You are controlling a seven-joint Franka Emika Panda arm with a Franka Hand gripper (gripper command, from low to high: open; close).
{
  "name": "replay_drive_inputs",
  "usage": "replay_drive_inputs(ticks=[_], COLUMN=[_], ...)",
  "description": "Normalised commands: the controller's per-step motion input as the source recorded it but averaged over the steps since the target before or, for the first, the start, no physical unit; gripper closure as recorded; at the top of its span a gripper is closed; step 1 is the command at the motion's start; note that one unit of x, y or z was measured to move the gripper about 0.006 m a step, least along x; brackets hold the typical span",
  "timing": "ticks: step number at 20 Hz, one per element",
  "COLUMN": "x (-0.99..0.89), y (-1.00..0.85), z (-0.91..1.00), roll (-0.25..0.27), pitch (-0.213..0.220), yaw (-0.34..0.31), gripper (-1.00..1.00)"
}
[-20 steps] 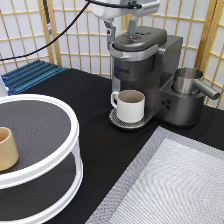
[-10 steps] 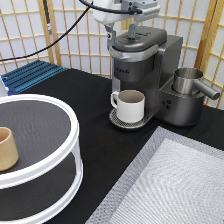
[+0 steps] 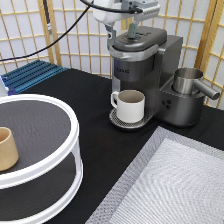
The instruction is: Make coffee
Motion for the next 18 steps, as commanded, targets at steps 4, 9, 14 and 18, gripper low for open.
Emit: replay_drive_inputs(ticks=[4,9,14,18], x=[-0.17,-0.09,-0.25,0.00], y=[-1.00,-1.00,-0.49,0.00], z=[0.37,0.10,-0.04,0.00], roll=[0.005,0.013,0.000,0.000], pitch=[-0.087,-0.105,-0.124,0.000], yaw=[0.001,0.000,0.046,0.000], gripper=[-1.00,-1.00,-1.00,-1.00])
